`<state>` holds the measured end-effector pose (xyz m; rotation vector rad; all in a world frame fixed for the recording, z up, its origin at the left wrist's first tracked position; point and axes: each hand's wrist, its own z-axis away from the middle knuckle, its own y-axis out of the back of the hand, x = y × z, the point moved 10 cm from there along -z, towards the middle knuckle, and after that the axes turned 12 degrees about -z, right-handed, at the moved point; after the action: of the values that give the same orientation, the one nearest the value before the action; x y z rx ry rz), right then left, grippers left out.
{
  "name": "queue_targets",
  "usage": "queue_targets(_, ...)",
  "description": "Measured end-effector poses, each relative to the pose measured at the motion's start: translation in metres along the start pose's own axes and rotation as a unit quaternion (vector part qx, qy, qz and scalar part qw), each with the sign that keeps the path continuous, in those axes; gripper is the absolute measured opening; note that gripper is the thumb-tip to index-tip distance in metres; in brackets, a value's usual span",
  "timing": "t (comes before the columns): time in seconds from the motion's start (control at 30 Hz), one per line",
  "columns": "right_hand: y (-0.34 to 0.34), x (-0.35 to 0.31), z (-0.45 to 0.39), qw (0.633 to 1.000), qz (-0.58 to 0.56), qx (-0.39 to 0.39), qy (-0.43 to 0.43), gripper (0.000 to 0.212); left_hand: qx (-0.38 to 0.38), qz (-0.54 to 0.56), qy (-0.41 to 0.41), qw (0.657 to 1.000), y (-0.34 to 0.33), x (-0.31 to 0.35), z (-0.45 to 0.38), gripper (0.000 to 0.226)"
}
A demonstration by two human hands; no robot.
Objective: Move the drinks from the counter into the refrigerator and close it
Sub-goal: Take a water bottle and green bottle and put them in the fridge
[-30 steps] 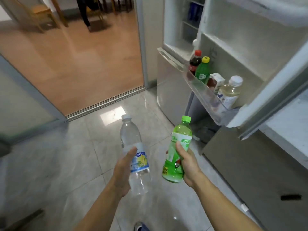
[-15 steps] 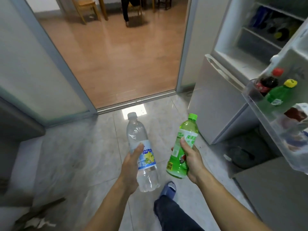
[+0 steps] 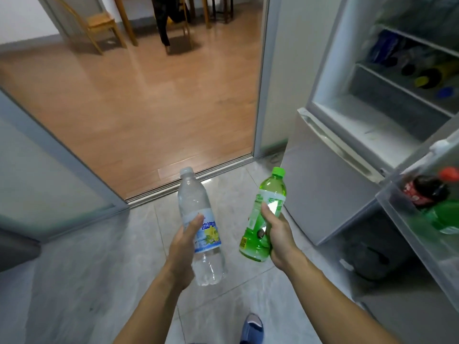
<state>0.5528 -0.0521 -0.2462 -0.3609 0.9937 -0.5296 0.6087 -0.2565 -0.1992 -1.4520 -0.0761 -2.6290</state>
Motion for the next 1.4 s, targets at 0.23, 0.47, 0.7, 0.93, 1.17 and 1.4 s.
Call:
queue_targets(0.23, 0.01, -0.054, -0.061, 0.996, -0.016, 0.074, 0.048, 0.048, -0.058, 0.011, 0.021, 0.998, -0.034, 0.045, -0.101, 0.059)
queue_targets(0.47, 0.003, -0.123, -0.107, 0.974, -0.048, 0.177, 0.136, 0.036, -0.158, -0.014, 0.02, 0.987, -0.082, 0.113, -0.203, 0.06)
queue_targets(0.7, -0.01, -0.205, -0.121, 0.943, -0.058, 0.238, 0.225, 0.027, -0.274, -0.058, -0.026, 0.96, -0.157, 0.205, -0.269, 0.067)
queue_targets(0.93, 0.028, -0.297, -0.109, 0.888, -0.038, 0.325, 0.325, 0.026, -0.367, -0.11, -0.056, 0.922, -0.271, 0.257, -0.29, 0.063)
queue_targets(1.17, 0.076, -0.404, -0.106, 0.831, -0.052, 0.373, 0.409, 0.018, -0.396, -0.14, -0.119, 0.9, -0.384, 0.314, -0.294, 0.066)
queue_targets(1.4, 0.115, -0.489, -0.098, 0.772, -0.042, 0.434, 0.463, 0.026, -0.428, -0.169, -0.193, 0.866, -0.485, 0.366, -0.294, 0.036)
